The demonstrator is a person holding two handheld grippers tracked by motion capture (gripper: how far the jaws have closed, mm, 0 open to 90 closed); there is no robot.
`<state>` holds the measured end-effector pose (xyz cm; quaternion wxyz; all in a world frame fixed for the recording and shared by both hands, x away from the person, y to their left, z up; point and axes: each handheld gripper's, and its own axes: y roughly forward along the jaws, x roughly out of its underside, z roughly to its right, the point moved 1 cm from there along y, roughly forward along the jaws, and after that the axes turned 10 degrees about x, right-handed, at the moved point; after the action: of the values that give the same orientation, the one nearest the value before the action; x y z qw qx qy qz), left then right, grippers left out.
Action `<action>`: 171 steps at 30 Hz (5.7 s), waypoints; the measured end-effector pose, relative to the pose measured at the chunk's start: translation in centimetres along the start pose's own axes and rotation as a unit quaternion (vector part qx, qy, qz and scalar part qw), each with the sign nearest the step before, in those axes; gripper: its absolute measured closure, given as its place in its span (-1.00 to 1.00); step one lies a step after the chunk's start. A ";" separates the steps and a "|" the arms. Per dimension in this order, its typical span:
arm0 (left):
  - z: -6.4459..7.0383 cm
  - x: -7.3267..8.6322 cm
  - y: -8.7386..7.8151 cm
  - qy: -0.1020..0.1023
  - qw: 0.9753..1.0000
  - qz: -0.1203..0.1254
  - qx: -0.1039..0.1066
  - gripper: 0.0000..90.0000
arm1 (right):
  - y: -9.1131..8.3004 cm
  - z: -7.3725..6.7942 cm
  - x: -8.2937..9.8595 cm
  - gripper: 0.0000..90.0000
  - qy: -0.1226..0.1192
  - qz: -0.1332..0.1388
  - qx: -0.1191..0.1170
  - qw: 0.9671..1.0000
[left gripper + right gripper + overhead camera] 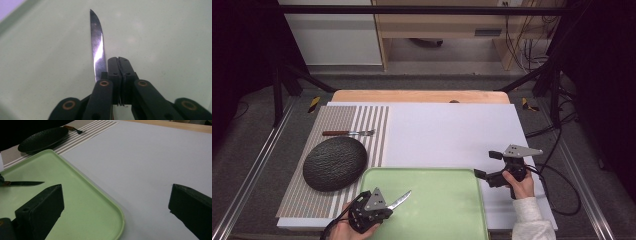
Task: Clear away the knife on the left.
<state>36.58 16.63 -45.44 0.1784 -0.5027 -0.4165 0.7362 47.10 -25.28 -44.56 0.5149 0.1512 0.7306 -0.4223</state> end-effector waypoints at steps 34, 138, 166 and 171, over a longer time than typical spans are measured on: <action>-0.2 0.7 0.7 0.005 0.999 -0.033 -0.024 1.00 | 0.0 0.0 0.0 -0.99 -0.001 -0.001 0.001 1.000; -6.0 1.5 -5.4 -0.008 0.992 0.105 -0.067 -0.79 | 0.0 0.0 0.0 -0.99 0.001 0.001 0.001 1.000; -12.3 0.4 -9.9 0.077 0.987 0.025 -0.138 -0.97 | 0.0 0.0 0.0 -0.99 0.003 0.004 0.002 1.000; -13.3 0.2 -10.4 0.086 0.985 0.009 -0.149 -0.97 | 0.0 0.1 0.0 -0.99 0.004 0.005 -0.001 1.000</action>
<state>46.69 28.62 -39.31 0.1300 -0.5885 -0.5000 0.6219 47.14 -25.32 -44.51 0.5143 0.1565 0.7320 -0.4185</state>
